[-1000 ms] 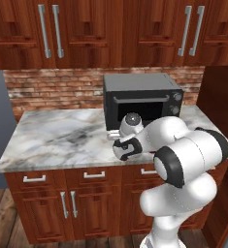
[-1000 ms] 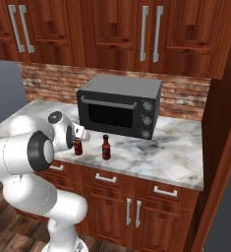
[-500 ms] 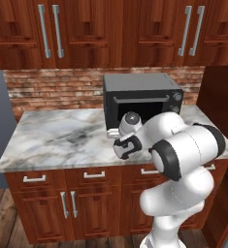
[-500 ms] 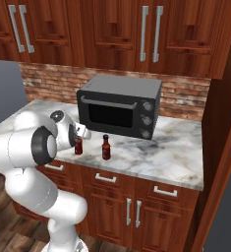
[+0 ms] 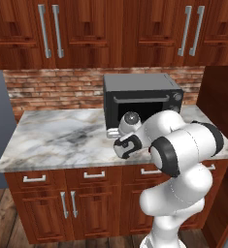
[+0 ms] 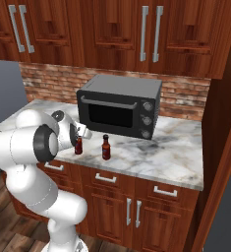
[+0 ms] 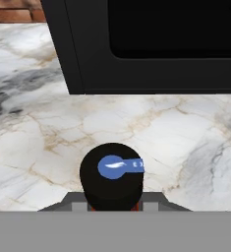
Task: Place the condiment bottle and condiment bottle from the counter to the top shelf of the fridge. If the existing items in the fridge are on the top shelf, move them to other shelves.
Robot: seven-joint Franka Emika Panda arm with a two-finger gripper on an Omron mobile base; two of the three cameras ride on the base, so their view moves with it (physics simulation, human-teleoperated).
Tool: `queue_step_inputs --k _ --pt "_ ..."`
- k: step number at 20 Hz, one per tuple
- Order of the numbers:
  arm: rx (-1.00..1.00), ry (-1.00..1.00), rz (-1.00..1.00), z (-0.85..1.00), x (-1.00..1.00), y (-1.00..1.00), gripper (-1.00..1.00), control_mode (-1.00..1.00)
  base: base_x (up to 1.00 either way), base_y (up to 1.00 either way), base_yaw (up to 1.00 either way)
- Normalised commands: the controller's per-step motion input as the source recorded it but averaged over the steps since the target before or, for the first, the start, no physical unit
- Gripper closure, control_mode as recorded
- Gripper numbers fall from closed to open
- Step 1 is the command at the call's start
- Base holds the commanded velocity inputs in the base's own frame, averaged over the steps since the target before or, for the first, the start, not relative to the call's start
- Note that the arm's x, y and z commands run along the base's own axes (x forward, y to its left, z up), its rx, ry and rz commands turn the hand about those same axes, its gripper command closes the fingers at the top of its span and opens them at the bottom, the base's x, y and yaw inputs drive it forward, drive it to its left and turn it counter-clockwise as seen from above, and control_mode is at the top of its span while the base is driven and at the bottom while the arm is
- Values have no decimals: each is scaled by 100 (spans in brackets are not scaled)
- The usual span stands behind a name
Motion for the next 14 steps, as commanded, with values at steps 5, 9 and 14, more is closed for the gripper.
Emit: queue_step_inputs --k 5,9,14 --pt "0 0 0 9 -7 0 100 -100 0 0 0" --pt "1 -7 0 80 -75 0 100 -100 0 0 0" --pt "0 -10 0 100 -100 0 100 -100 0 0 0"
